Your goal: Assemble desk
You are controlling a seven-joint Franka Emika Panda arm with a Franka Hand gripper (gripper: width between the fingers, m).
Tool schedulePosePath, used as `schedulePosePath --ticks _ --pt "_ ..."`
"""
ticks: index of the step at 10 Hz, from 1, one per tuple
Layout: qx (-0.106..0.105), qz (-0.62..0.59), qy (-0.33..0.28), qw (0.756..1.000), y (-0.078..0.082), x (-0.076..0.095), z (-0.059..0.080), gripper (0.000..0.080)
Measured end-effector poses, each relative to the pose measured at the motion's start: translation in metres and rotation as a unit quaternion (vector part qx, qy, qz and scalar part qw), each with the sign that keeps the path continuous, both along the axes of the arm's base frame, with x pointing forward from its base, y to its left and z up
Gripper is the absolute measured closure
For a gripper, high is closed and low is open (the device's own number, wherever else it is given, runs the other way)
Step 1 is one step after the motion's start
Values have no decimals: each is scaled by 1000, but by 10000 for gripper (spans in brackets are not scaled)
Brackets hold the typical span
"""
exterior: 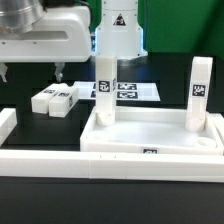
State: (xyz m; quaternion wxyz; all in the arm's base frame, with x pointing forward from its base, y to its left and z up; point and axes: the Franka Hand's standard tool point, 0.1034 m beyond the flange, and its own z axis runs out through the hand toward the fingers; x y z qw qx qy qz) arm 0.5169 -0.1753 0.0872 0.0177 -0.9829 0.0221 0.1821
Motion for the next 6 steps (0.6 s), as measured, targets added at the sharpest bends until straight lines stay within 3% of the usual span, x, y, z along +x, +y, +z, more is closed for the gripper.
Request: schedulePosePath --ticks 4,6 --pt "-2 4 -3 1000 6 -4 -5 151" --pt "18 -9 67 998 5 -23 -11 151"
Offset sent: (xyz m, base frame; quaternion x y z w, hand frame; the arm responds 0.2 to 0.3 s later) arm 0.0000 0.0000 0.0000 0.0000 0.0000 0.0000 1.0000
